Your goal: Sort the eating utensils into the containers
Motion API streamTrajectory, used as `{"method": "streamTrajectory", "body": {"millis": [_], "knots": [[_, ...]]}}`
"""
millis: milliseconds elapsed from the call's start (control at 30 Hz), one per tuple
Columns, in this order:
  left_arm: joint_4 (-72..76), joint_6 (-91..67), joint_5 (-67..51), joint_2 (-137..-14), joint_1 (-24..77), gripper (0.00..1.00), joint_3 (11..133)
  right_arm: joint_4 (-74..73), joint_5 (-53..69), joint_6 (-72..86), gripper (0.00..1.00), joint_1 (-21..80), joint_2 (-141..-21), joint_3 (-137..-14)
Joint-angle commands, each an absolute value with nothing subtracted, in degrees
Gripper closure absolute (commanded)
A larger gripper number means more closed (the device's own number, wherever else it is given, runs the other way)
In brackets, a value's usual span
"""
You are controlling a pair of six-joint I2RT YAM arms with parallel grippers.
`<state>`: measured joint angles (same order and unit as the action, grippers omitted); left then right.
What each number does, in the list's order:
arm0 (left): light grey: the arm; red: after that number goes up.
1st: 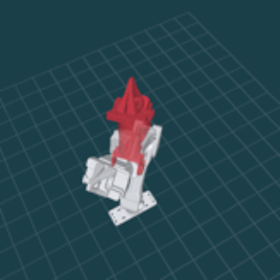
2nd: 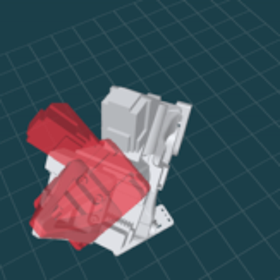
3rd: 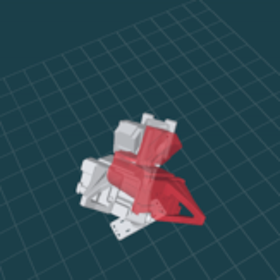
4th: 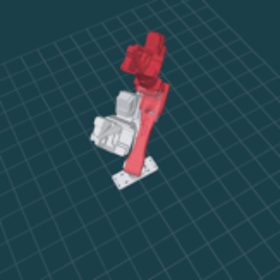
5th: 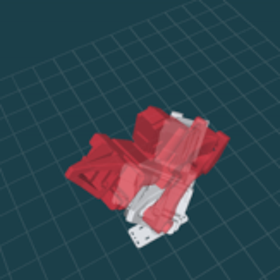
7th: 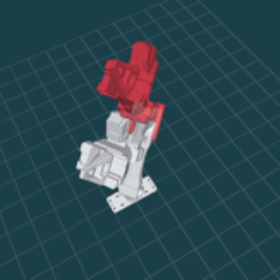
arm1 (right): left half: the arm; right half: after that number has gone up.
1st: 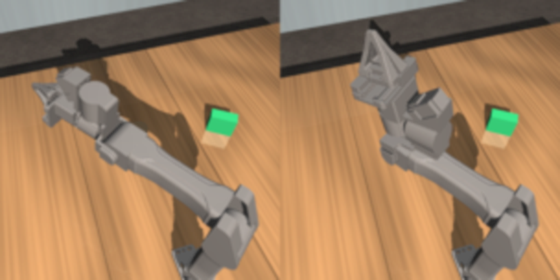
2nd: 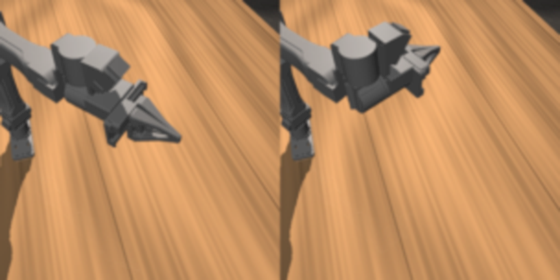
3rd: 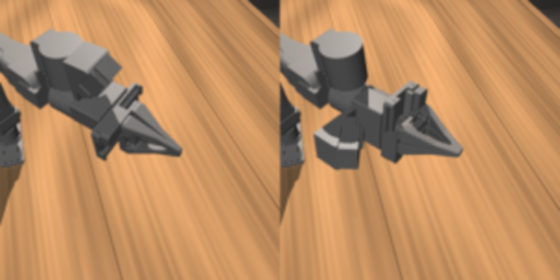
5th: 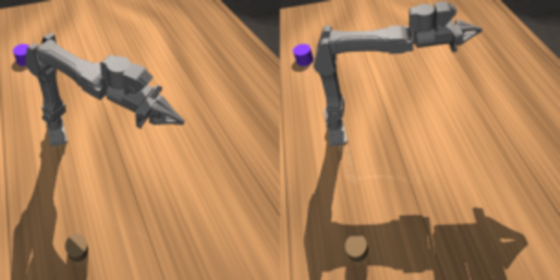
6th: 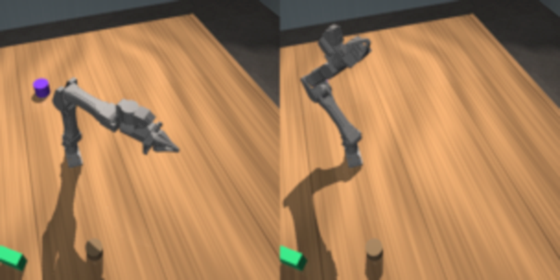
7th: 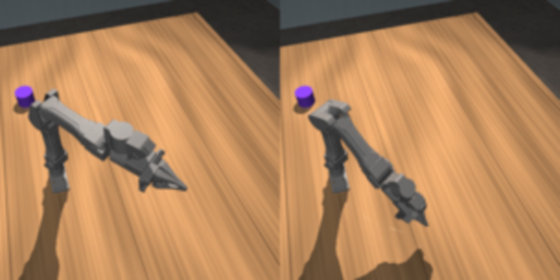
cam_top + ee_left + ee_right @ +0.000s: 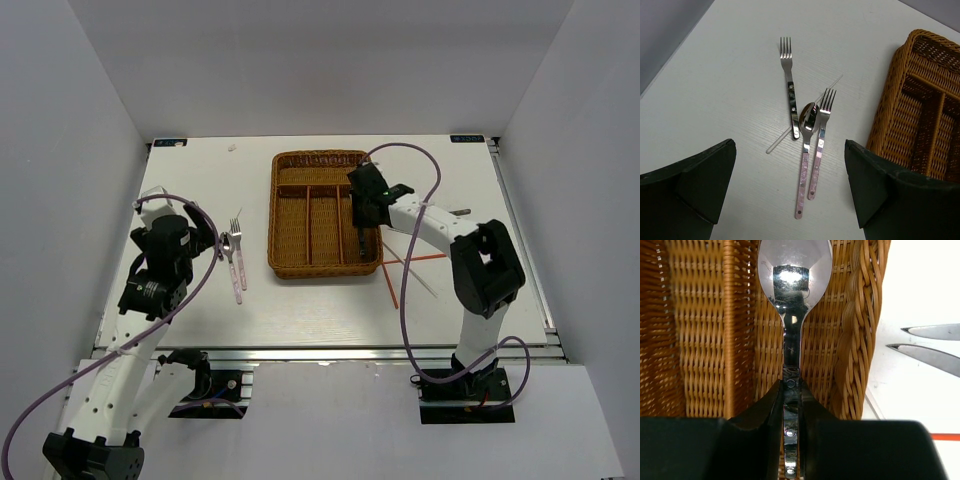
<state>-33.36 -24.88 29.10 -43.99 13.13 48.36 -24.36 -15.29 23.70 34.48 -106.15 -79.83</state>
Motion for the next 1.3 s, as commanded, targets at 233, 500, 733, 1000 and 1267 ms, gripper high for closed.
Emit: {"method": "streamTrajectory", "body": {"millis": [233, 500, 733, 1000, 1267], "knots": [[-32.8, -24.7, 29.5, -44.5, 12.8, 0.02, 47.7, -23.2, -16.6, 25.6, 0.52, 34.3, -108.5, -83.7], [-34.9, -32.2, 28.4, -51.1, 12.8, 0.02, 46.0, -24.5, -16.8, 24.3, 0.11, 34.4, -100.1, -83.7], [-29.5, -41.7, 22.7, -65.1, 12.8, 0.04, 40.8, -18.4, -10.2, 21.4, 0.11, 34.8, -84.0, -70.8], [-18.7, -42.8, 18.5, -76.4, 12.9, 0.30, 38.4, -18.7, -9.7, 18.0, 0.11, 35.0, -78.0, -65.0], [-18.5, -40.4, 18.1, -80.3, 12.8, 0.45, 38.6, -18.0, -9.3, 17.7, 0.11, 35.0, -77.3, -61.9]]}}
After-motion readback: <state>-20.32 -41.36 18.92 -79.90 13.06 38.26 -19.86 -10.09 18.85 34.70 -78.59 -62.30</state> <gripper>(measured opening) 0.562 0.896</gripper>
